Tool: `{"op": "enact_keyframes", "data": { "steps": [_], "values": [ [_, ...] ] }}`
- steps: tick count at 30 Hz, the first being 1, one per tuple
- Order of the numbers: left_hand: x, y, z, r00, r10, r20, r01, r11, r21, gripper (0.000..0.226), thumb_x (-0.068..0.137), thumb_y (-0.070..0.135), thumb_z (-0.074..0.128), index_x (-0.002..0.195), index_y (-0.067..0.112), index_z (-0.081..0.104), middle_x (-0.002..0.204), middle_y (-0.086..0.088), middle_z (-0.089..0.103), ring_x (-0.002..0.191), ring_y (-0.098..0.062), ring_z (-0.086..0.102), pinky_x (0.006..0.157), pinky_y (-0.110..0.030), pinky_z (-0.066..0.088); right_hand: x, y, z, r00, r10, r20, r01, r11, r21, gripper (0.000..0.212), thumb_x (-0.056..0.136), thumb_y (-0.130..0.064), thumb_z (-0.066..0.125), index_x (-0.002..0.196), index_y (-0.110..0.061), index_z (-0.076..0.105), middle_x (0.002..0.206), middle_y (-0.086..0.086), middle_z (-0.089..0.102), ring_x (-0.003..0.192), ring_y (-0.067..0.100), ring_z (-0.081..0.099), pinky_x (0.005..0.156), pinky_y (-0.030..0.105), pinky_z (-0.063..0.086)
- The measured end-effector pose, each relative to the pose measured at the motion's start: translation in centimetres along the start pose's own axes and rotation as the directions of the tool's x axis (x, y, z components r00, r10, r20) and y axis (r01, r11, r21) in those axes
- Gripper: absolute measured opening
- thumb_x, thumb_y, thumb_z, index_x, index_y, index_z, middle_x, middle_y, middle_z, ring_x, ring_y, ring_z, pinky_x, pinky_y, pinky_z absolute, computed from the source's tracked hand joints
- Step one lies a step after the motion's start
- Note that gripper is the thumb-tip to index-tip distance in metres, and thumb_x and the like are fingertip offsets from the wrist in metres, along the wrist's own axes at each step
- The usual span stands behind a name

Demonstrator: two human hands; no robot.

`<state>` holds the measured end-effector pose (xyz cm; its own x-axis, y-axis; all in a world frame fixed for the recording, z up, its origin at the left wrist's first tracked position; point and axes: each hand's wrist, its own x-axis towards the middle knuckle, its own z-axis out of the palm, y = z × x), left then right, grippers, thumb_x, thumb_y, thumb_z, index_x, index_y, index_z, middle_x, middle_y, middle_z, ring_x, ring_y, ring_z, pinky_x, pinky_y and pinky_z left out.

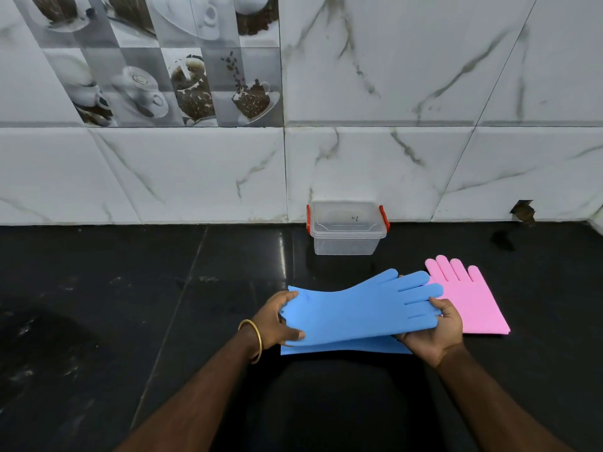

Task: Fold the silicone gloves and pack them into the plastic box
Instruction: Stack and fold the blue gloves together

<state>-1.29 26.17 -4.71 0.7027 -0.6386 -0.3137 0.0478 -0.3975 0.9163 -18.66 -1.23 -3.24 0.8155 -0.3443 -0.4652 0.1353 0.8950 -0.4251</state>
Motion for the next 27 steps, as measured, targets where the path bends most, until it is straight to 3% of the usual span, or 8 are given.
{"op": "enact_keyframes", "data": {
  "steps": [3, 9, 17, 19, 21, 24, 27],
  "values": [
    [0.3, -0.9, -0.1, 1.0, -0.009, -0.002, 0.009, 0.999, 0.031, 0.09, 0.065, -0.001, 0.084, 0.142, 0.021, 0.042, 0.144, 0.004, 0.029, 0.077, -0.017, 0.058, 0.06, -0.03, 0.058, 0.1, 0.4, -0.1, 0.999, 0.025, -0.042, -0.026, 0.999, -0.03, 0.046, 0.088, -0.036, 0.042, 0.126, -0.02, 0.061, 0.112, 0.007, 0.073, 0.091, 0.028, 0.072, 0.078, 0.044, 0.057],
    [0.6, -1.9, 0.0, 0.998, -0.061, 0.003, 0.061, 0.998, 0.022, 0.092, 0.064, -0.002, 0.084, 0.141, 0.025, 0.042, 0.137, -0.001, 0.032, 0.075, -0.015, 0.06, 0.057, -0.03, 0.058, 0.2, 0.4, -0.5, 0.992, 0.025, -0.12, -0.037, 0.995, -0.098, 0.051, 0.086, -0.034, 0.047, 0.133, -0.02, 0.058, 0.13, 0.009, 0.063, 0.105, 0.032, 0.063, 0.09, 0.047, 0.048],
    [0.9, -2.4, -0.2, 0.996, -0.08, -0.034, 0.081, 0.996, 0.045, 0.094, 0.06, 0.0, 0.087, 0.139, 0.022, 0.041, 0.133, -0.002, 0.035, 0.086, -0.019, 0.06, 0.057, -0.031, 0.059, 0.5, -0.1, -0.6, 0.984, 0.003, -0.175, -0.047, 0.967, -0.251, 0.047, 0.07, -0.025, 0.057, 0.115, -0.014, 0.065, 0.104, 0.01, 0.074, 0.094, 0.03, 0.067, 0.078, 0.043, 0.055],
    [0.9, -2.5, -0.3, 0.996, -0.058, -0.061, 0.063, 0.994, 0.085, 0.095, 0.057, 0.003, 0.089, 0.138, 0.021, 0.043, 0.133, -0.001, 0.036, 0.087, -0.018, 0.058, 0.056, -0.028, 0.058, 0.8, -0.3, -0.8, 0.976, -0.053, -0.213, -0.025, 0.937, -0.349, 0.042, 0.074, -0.02, 0.059, 0.115, -0.013, 0.065, 0.107, 0.013, 0.073, 0.097, 0.031, 0.067, 0.08, 0.045, 0.055],
    [1.0, -2.5, -0.5, 0.997, -0.02, -0.076, 0.031, 0.987, 0.157, 0.097, 0.054, 0.009, 0.092, 0.137, 0.02, 0.044, 0.135, 0.004, 0.033, 0.101, -0.02, 0.055, 0.057, -0.022, 0.056, 1.0, -0.6, -1.2, 0.96, -0.129, -0.249, -0.01, 0.872, -0.49, 0.031, 0.083, -0.017, 0.06, 0.112, -0.012, 0.067, 0.106, 0.014, 0.074, 0.094, 0.031, 0.069, 0.076, 0.044, 0.056],
    [1.1, -2.3, -0.9, 0.998, -0.005, -0.07, 0.022, 0.97, 0.244, 0.101, 0.052, 0.016, 0.094, 0.138, 0.02, 0.043, 0.133, 0.007, 0.028, 0.119, -0.024, 0.049, 0.08, -0.027, 0.056, 0.9, -1.1, -1.9, 0.948, -0.25, -0.197, 0.07, 0.768, -0.636, 0.023, 0.087, -0.01, 0.062, 0.11, -0.01, 0.067, 0.1, 0.015, 0.075, 0.087, 0.032, 0.073, 0.065, 0.041, 0.058],
    [1.3, -1.9, -1.3, 0.996, -0.04, -0.074, 0.062, 0.942, 0.329, 0.107, 0.048, 0.025, 0.095, 0.14, 0.025, 0.04, 0.134, 0.006, 0.024, 0.122, -0.018, 0.043, 0.102, -0.032, 0.046, 0.7, -1.9, -2.5, 0.931, -0.33, -0.154, 0.119, 0.676, -0.727, 0.029, 0.086, -0.003, 0.067, 0.112, -0.013, 0.064, 0.101, 0.012, 0.075, 0.088, 0.029, 0.074, 0.066, 0.039, 0.059]
  ]
}}
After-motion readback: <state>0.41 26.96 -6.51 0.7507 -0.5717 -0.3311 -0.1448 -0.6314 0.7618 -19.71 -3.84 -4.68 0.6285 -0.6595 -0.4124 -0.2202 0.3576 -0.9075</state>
